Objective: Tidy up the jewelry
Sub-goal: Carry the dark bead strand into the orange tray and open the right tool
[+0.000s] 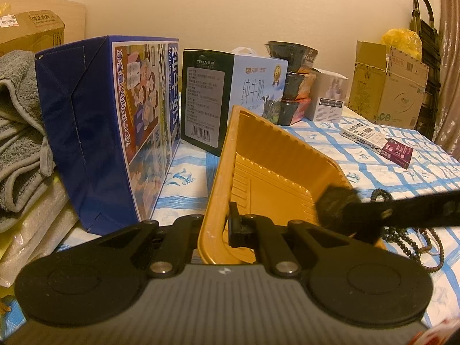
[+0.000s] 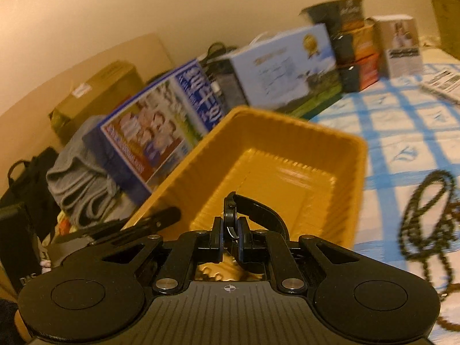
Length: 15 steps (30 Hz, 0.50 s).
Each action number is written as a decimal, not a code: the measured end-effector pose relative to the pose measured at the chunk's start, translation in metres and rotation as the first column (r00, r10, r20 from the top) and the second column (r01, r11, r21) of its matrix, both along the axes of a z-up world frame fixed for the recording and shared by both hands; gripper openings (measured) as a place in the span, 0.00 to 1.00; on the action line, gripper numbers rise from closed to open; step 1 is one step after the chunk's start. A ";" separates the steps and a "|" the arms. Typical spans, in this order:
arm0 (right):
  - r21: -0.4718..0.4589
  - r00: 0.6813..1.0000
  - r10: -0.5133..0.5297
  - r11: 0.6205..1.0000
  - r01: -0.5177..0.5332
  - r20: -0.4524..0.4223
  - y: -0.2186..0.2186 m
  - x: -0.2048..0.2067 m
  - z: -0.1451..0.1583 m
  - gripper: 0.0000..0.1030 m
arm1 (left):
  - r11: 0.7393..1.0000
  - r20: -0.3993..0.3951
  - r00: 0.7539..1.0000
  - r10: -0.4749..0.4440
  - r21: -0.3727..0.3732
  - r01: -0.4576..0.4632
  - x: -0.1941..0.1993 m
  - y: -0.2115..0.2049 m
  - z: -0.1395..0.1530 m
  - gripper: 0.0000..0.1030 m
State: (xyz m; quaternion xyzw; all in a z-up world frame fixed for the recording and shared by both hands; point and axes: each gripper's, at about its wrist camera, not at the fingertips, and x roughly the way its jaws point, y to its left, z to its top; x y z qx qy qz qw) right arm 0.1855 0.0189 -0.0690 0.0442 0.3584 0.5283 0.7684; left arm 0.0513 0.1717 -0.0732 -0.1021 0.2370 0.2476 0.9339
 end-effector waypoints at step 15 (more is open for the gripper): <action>-0.091 0.999 0.047 0.995 -0.046 0.011 0.029 -0.016 -0.027 0.12 | 1.000 -0.004 1.000 0.007 -0.012 -0.008 -0.001 0.004 -0.003 0.05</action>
